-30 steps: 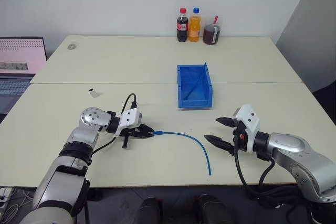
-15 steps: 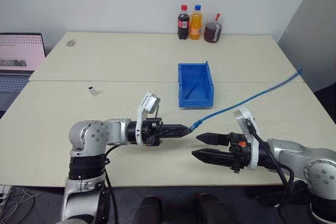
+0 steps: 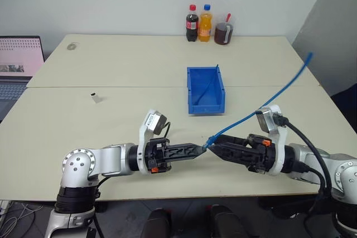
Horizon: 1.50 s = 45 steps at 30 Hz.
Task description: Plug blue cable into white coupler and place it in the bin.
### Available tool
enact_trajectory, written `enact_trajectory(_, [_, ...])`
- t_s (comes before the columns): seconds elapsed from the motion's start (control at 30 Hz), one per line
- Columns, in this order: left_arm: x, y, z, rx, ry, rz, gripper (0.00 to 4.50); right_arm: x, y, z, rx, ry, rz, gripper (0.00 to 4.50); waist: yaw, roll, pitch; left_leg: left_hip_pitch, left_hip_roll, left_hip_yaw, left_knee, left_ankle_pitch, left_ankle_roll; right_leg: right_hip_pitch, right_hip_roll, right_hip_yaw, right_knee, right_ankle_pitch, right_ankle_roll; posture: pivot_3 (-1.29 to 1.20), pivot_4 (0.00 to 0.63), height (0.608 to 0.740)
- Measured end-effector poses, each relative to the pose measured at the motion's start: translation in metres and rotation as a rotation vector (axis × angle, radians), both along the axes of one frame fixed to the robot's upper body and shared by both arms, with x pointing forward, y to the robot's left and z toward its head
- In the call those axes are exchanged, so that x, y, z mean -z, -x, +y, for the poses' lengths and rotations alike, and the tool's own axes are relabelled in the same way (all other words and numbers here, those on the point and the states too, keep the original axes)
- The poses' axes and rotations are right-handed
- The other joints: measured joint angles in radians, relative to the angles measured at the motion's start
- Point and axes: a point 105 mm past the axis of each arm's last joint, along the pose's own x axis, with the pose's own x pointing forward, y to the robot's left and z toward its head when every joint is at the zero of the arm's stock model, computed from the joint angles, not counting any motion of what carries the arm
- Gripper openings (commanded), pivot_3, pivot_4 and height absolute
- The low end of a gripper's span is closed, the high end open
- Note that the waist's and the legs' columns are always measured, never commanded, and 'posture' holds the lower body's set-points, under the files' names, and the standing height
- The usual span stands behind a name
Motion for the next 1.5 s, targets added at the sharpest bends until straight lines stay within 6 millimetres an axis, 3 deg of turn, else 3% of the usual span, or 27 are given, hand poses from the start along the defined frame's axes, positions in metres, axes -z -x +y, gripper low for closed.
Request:
enact_trajectory(0.1, [-0.001, 0.001, -0.003, -0.013, 0.014, -0.002, 0.22, 0.000, 0.000, 0.001, 0.003, -0.001, 0.013, 4.15, 0.001, 0.000, 0.000, 0.000, 0.000, 0.001, 0.000, 0.000, 0.000, -0.001, 0.000, 0.000, 0.000, 0.000, 0.000, 0.00, 0.150, 0.740])
enact_trajectory(0.23, [0.000, 0.004, -0.004, -0.017, 0.016, 0.001, 0.22, 0.003, 0.000, 0.004, 0.002, 0.002, 0.025, 3.52, 0.002, 0.000, 0.000, -0.001, 0.000, 0.001, -0.001, 0.000, 0.000, -0.001, 0.001, 0.000, -0.001, 0.000, 0.000, 0.00, 0.150, 0.740])
enact_trajectory(0.67, [0.002, 0.007, -0.002, -0.018, 0.024, 0.012, 0.22, 0.002, -0.001, 0.001, 0.010, 0.006, 0.026, 0.36, 0.007, 0.000, 0.000, -0.001, 0.000, 0.002, -0.001, 0.000, 0.000, -0.002, 0.001, 0.000, -0.001, -0.001, -0.001, 0.00, 0.150, 0.740])
enact_trajectory(0.87, [0.002, 0.008, -0.002, -0.024, 0.023, 0.007, 0.22, 0.001, -0.001, 0.001, 0.002, 0.000, 0.027, 0.17, 0.008, 0.000, 0.000, -0.001, 0.000, 0.002, -0.001, 0.000, 0.000, -0.002, 0.001, 0.000, -0.001, -0.001, -0.001, 0.00, 0.150, 0.740])
enact_trajectory(0.9, [0.002, 0.008, -0.003, -0.028, 0.022, 0.004, 0.57, 0.001, -0.001, 0.001, 0.001, 0.000, 0.025, 0.17, 0.009, 0.000, 0.001, -0.001, 0.000, 0.002, -0.001, 0.000, 0.000, -0.002, 0.001, 0.000, -0.001, -0.001, -0.001, 0.00, 0.150, 0.740])
enact_trajectory(0.93, [0.001, 0.007, -0.003, -0.038, 0.018, -0.001, 0.57, 0.001, -0.002, 0.000, 0.005, 0.001, 0.023, 0.17, 0.009, 0.000, 0.001, -0.001, 0.000, 0.002, -0.001, 0.000, 0.000, -0.002, 0.001, 0.000, -0.001, -0.001, -0.001, 0.00, 0.150, 0.740])
enact_trajectory(0.97, [0.001, 0.006, -0.003, -0.045, 0.015, -0.003, 0.95, 0.001, -0.003, 0.000, 0.007, 0.003, 0.022, 0.17, 0.009, -0.001, 0.001, -0.001, 0.000, 0.002, -0.001, 0.000, 0.000, -0.002, 0.001, 0.000, -0.001, -0.001, -0.001, 0.00, 0.150, 0.740])
enact_trajectory(1.13, [-0.003, 0.006, 0.000, -0.044, -0.028, -0.043, 1.64, 0.002, -0.006, 0.002, 0.005, 0.018, 0.022, 0.17, 0.010, -0.003, 0.003, -0.001, 0.001, 0.001, -0.002, 0.000, 0.000, -0.002, 0.001, 0.000, -0.001, -0.001, -0.002, 0.00, 0.150, 0.740])
enact_trajectory(1.23, [-0.007, 0.006, 0.002, -0.023, -0.061, -0.089, 2.44, 0.003, -0.009, 0.002, 0.005, 0.039, 0.005, 0.17, 0.011, -0.003, 0.004, -0.001, 0.000, 0.002, -0.002, 0.000, 0.000, -0.002, 0.001, -0.001, -0.002, -0.001, -0.002, 0.00, 0.150, 0.740])
enact_trajectory(1.5, [-0.006, -0.004, 0.012, -0.016, -0.221, -0.348, 4.06, 0.017, -0.030, -0.009, 0.057, 0.110, 0.011, 0.17, 0.010, -0.004, 0.005, -0.001, 0.000, 0.003, -0.003, 0.000, 0.000, -0.003, 0.001, 0.000, -0.002, -0.001, -0.002, 0.00, 0.150, 0.740])
